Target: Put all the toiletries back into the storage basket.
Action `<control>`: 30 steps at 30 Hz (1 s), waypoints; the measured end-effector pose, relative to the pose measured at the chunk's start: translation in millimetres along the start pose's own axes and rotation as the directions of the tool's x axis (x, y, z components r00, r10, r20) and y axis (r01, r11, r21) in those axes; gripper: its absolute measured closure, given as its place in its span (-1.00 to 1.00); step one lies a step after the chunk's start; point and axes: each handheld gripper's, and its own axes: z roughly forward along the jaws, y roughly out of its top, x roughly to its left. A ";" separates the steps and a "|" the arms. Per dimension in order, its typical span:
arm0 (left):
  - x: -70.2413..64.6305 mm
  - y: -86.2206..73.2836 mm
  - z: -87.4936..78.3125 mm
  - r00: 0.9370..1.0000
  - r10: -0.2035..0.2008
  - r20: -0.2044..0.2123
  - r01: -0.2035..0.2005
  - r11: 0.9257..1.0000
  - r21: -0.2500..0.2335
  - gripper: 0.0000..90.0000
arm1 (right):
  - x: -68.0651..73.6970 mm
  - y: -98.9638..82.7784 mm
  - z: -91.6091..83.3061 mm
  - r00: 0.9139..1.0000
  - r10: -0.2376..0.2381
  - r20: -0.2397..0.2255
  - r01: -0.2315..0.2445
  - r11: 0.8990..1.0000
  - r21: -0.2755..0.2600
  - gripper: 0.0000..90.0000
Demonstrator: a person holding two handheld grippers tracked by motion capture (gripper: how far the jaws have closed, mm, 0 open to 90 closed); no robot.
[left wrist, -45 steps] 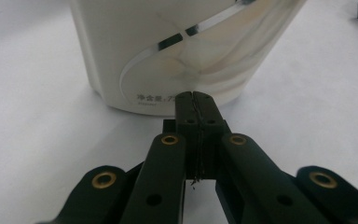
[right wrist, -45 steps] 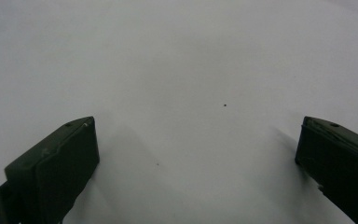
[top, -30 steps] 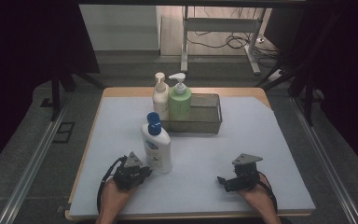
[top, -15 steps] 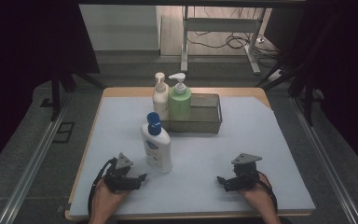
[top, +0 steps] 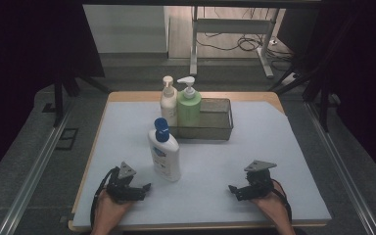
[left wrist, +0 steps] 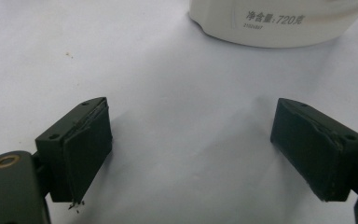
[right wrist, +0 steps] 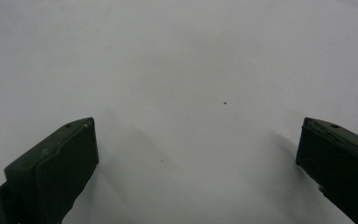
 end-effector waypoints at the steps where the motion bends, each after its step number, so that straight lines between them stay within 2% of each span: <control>1: 0.0 -0.1 0.0 1.000 0.000 0.000 0.000 1.000 0.000 -0.73 | 0.1 0.6 -1.2 1.000 0.002 -0.002 -0.002 1.000 -0.002 -1.00; 5: -0.5 -0.1 0.0 1.000 0.000 -0.003 0.000 1.000 0.001 -0.73 | 3.5 5.8 -7.3 1.000 -0.016 -0.013 0.015 1.000 -0.022 -1.00; 11: -1.1 0.4 -0.1 1.000 -0.006 -0.006 0.006 1.000 0.004 -0.73 | 8.7 15.5 -13.1 0.997 -0.037 -0.063 0.032 0.997 -0.075 -1.00; 14: -0.7 0.3 -1.0 1.000 0.004 -0.004 -0.004 1.000 0.009 -0.73 | 11.9 21.2 -15.3 0.995 -0.047 -0.084 0.039 0.995 -0.095 -1.00; 19: 0.8 -0.8 -2.1 1.000 0.004 0.002 -0.004 1.000 0.008 -0.73 | 16.7 31.5 -17.1 0.993 -0.071 -0.094 0.059 0.990 -0.128 -1.00; 26: 1.1 -1.4 -2.2 1.000 0.002 0.002 -0.002 1.000 0.002 -0.73 | 24.8 45.0 -17.5 0.989 -0.104 -0.101 0.090 0.986 -0.138 -1.00; 30: 1.6 -1.7 -2.2 1.000 0.004 0.003 -0.004 1.000 0.006 -0.73 | 29.5 52.9 -18.0 0.987 -0.108 -0.117 0.092 0.986 -0.141 -1.00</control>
